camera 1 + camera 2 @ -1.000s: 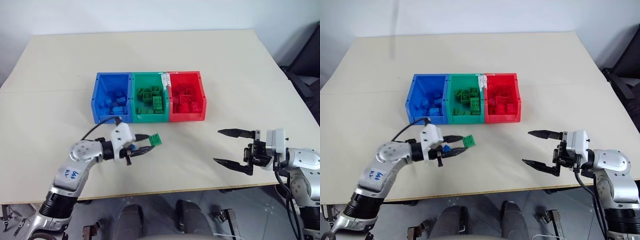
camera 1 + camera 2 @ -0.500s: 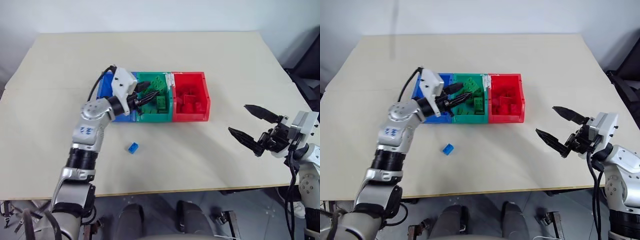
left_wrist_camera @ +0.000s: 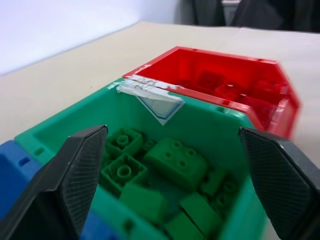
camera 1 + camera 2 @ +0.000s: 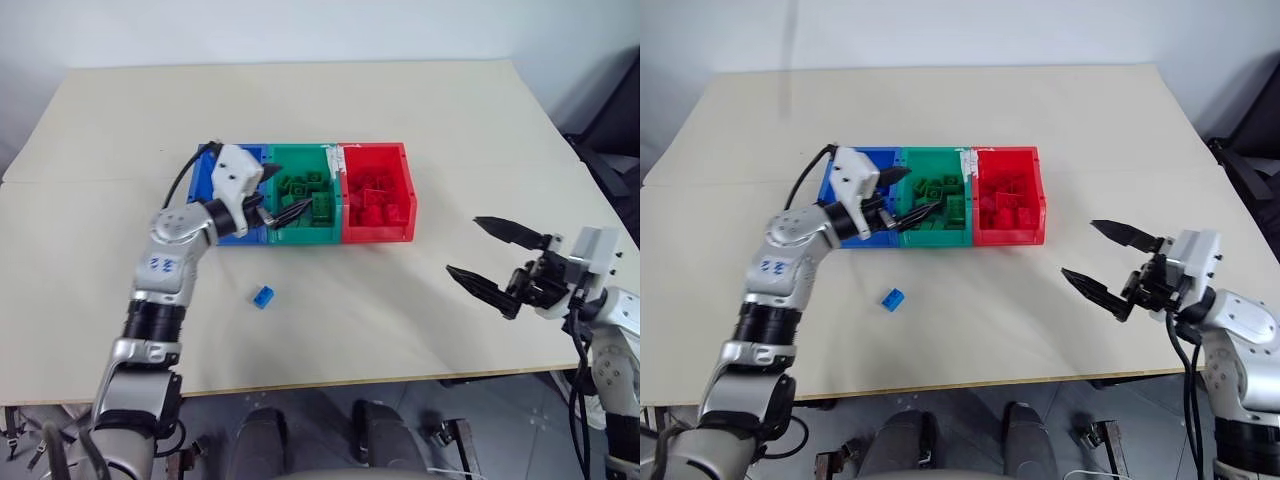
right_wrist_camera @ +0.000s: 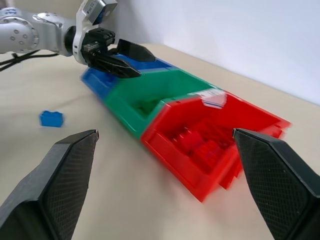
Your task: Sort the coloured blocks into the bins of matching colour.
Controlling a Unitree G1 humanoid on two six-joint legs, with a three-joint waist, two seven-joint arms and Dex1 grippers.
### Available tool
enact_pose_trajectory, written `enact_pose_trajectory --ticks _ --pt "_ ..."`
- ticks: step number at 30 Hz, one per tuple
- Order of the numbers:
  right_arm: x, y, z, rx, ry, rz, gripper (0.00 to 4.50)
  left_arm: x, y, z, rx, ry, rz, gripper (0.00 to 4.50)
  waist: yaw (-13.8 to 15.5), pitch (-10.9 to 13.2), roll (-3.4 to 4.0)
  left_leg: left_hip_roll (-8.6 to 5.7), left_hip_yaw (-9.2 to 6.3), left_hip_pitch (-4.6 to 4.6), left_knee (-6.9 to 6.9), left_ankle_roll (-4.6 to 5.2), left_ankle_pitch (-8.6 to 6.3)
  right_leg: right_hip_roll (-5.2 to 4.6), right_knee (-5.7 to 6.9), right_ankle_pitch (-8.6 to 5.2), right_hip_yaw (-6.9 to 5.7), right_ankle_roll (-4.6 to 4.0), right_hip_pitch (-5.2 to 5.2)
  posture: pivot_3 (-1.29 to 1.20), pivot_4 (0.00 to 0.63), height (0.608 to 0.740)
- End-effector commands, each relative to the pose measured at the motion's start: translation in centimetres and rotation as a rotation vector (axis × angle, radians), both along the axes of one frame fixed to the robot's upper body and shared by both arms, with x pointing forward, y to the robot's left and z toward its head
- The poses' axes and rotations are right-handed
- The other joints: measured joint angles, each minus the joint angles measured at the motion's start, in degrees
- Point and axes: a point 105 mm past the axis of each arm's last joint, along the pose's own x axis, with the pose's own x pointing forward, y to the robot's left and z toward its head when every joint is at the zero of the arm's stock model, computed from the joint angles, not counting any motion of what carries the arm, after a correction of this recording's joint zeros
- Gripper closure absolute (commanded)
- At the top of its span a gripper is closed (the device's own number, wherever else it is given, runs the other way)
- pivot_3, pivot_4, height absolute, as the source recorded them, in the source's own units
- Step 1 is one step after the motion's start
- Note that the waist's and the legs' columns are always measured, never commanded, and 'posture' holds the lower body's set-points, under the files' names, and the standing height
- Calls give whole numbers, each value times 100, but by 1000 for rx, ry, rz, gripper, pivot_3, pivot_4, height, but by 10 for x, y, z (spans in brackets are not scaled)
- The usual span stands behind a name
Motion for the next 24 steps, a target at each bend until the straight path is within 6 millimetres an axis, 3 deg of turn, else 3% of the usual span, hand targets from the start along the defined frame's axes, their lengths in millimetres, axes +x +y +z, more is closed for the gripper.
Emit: enact_pose_trajectory --ticks 1,5,12,15,18,24 --pt "1 8 -2 -37 -19 81 0 -30 30 12 35 -106 -39 57 -46 0 0 0 0 0 -2 0 0 0 0 0 0 0 0 0 150 740" --pt "6 22 -9 -71 -2 191 0 -64 70 -9 91 -74 -43 57 -56 0 0 0 4 1 -2 0 -1 -6 -1 -1 -1 -1 -1 0 150 740" --pt "15 42 -16 -101 16 338 0 -111 145 -45 151 16 227 57 -58 0 0 2 3 1 -2 4 -8 -13 3 -4 -7 -8 -4 0 150 740" --pt "15 46 -18 -112 23 375 0 -132 164 -59 180 66 286 57 -50 0 0 3 9 3 -2 8 -20 -18 2 -5 -10 -14 -6 0 150 740" --pt "14 46 -21 -122 34 398 0 -147 167 -68 196 107 291 57 -47 0 -1 3 9 3 -1 20 -35 -20 2 -7 -15 -18 -6 0 150 740" --pt "3 47 -32 -166 58 472 0 -145 116 -73 165 156 130 57 -46 -1 -1 3 11 3 0 20 -43 -22 2 -7 -17 -21 -4 0 150 740"
